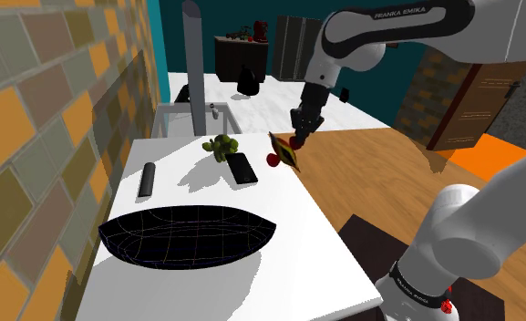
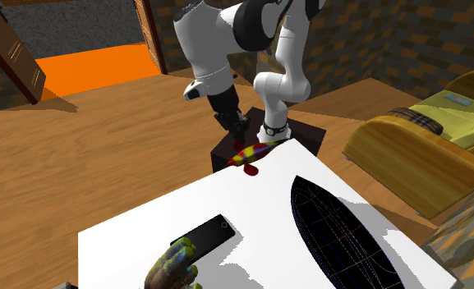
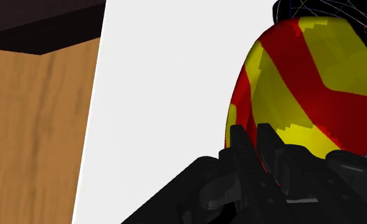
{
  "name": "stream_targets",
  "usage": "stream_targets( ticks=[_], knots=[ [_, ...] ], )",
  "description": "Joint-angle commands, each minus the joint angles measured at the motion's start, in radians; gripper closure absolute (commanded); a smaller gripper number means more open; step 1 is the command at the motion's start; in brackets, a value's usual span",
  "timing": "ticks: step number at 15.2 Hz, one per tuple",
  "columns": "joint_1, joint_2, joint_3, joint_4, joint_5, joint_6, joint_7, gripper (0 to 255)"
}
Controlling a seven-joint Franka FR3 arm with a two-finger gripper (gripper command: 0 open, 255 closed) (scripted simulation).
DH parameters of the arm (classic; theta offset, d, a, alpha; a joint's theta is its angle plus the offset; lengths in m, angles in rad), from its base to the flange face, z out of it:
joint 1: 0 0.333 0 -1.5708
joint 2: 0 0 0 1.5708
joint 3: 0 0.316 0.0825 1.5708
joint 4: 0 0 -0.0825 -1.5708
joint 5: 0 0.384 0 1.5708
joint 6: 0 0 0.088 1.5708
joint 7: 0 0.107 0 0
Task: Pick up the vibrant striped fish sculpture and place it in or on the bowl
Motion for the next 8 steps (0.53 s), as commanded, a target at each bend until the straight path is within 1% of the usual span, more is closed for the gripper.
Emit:
stream_targets(
  ticks=[1,8],
  knots=[
    [0.022,0.007,0.035,0.008,0.019,0.014,0.048,255],
    [0.094,0.058,0.149,0.051,0.074,0.074,0.2,255]
  ],
)
